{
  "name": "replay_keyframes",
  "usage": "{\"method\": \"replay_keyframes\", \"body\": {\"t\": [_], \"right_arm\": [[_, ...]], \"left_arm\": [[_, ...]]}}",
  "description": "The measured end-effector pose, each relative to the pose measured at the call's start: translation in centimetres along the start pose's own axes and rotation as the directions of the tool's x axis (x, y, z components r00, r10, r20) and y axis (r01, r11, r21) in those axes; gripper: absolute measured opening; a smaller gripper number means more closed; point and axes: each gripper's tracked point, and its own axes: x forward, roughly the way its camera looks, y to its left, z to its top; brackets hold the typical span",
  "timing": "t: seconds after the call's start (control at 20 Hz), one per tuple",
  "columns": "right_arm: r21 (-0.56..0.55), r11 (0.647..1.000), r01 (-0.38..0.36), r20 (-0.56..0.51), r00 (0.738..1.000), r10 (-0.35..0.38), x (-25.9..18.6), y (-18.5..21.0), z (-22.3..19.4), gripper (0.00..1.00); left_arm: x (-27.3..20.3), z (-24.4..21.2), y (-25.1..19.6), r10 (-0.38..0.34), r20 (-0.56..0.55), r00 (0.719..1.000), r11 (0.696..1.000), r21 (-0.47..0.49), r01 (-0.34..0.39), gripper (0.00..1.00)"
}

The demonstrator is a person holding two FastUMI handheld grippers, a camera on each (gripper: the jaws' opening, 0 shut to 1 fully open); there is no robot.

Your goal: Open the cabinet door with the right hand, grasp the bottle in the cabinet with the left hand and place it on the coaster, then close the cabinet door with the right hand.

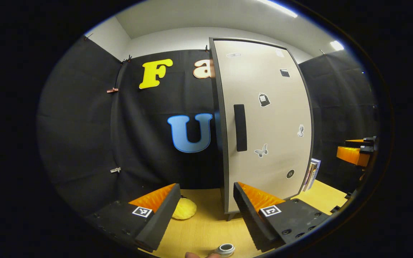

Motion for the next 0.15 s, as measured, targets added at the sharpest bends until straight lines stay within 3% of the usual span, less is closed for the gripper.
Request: {"method": "replay_keyframes", "body": {"t": [0.15], "right_arm": [[0.014, 1.000, 0.011, -0.013, 1.000, -0.011, 0.03, -1.32, -0.46, 0.95]], "left_arm": [[-0.29, 0.01, -1.09, 0.000, 0.000, 1.000, 1.000, 0.004, 0.000, 0.93]]}}
